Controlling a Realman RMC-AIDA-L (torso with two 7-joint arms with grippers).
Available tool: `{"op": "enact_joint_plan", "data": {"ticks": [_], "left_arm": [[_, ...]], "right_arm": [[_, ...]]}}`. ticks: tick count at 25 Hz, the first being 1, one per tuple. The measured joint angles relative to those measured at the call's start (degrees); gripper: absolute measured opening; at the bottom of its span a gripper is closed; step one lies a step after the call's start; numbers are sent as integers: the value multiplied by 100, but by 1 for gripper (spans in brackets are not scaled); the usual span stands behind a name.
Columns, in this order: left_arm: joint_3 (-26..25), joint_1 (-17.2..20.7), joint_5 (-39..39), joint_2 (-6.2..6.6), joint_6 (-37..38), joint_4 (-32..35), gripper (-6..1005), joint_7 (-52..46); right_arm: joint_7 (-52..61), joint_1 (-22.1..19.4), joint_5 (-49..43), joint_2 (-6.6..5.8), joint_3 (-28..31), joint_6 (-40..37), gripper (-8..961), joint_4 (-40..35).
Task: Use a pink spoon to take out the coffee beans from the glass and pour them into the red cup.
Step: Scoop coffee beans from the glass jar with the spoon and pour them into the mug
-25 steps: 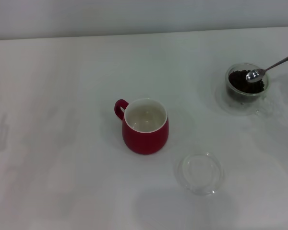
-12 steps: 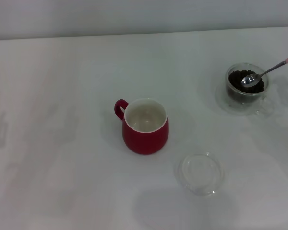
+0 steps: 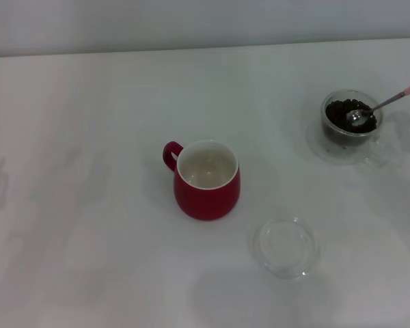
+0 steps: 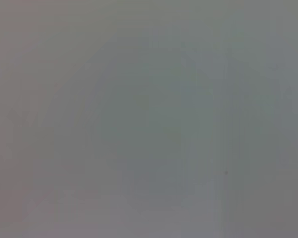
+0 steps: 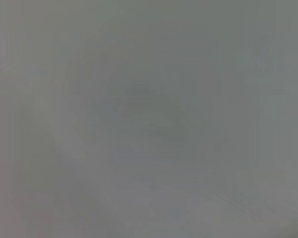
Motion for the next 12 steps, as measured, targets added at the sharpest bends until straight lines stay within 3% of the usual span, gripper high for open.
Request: {"op": "enact_joint_plan", "data": {"ticks": [12], "left_arm": [[0,-58,0,3,126,5,452,0]], "right_arm": [[596,18,-11,-6,-10,-133,146,-3]]}}
